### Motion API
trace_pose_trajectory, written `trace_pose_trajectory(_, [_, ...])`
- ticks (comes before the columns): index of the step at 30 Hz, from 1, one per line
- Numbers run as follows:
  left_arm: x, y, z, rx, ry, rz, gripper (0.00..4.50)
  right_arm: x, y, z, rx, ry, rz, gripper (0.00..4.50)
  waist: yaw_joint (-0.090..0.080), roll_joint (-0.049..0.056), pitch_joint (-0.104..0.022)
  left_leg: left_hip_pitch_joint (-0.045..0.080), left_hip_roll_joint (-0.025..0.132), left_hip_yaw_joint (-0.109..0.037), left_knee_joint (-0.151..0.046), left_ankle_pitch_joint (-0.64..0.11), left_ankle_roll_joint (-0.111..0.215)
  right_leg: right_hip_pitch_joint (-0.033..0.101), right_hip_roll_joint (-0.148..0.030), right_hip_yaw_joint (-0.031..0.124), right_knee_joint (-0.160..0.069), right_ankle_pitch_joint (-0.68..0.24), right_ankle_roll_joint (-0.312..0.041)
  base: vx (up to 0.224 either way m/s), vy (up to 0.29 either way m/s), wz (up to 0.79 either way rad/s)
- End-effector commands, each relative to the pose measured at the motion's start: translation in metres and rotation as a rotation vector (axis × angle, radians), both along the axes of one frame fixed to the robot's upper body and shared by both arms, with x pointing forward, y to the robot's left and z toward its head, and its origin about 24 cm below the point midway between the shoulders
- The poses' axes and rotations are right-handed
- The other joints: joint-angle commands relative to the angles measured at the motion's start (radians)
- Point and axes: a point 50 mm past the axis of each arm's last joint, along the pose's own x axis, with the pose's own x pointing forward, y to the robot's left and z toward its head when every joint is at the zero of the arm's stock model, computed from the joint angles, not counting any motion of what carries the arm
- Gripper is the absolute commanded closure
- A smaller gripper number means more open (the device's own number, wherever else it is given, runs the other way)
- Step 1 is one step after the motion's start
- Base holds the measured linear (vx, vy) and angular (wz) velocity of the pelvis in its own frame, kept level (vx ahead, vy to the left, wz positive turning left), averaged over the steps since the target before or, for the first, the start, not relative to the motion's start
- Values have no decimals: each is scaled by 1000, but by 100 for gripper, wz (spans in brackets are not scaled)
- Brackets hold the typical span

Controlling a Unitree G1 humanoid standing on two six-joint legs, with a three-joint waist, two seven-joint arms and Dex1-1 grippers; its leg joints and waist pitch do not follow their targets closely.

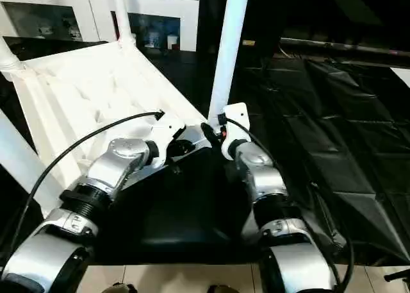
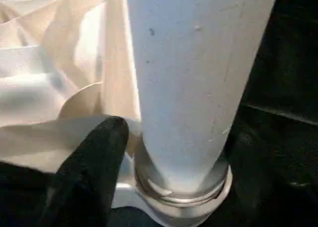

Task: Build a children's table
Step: Rotate leg to tighten

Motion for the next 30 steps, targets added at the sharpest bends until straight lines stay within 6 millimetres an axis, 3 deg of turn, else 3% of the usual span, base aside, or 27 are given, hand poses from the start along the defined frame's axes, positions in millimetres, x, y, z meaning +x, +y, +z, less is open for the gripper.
trace_pose_trajectory(1, [-13,-1,-4,-56,14,-184,450,-14,4,-5,-4,32,240,106,10,-3,-52,7,8,1,-63,-295,57,52,-24,12,-78,-262,-162,0,0,0])
trace_pose_trajectory(3, [-14,3,-4,-54,16,-198,450,-15,1,-3,-5,24,266,106,12,2,-53,11,10,3,-61,-280,69,49,-26,14,-75,-230,-182,0,0,0])
trace_pose_trajectory(5, [-19,14,-3,-60,19,-266,450,-20,-10,0,-10,21,339,106,16,1,-54,9,9,3,-60,-257,68,56,-24,12,-70,-204,-195,0,0,0])
trace_pose_trajectory(10, [-31,28,-2,-86,52,-394,450,-30,-23,2,-26,40,460,106,16,5,-55,13,13,6,-60,-252,72,52,-23,13,-64,-161,-230,0,0,0])
trace_pose_trajectory(14, [-41,40,-2,-95,91,-465,450,-43,-28,2,-36,76,596,106,31,8,-49,14,17,6,-63,-271,69,51,-25,14,-65,-201,-220,0,0,0])
trace_pose_trajectory(18, [-44,47,-3,-100,100,-490,450,-51,-29,1,-53,94,674,122,33,6,-47,13,17,5,-64,-276,56,50,-29,16,-67,-238,-204,0,0,0])
trace_pose_trajectory(21, [-45,48,-2,-98,101,-493,450,-52,-29,1,-53,103,690,132,32,5,-48,13,16,6,-63,-267,56,49,-28,16,-66,-237,-203,0,0,0])
trace_pose_trajectory(23, [-45,49,-2,-96,101,-496,450,-53,-29,1,-53,107,696,163,32,5,-49,13,16,6,-62,-260,56,49,-28,16,-64,-228,-204,0,0,0])
trace_pose_trajectory(30, [-46,49,-1,-93,99,-497,450,-55,-27,1,-47,113,707,176,33,3,-50,13,14,7,-59,-236,63,51,-28,16,-61,-200,-210,0,0,0])
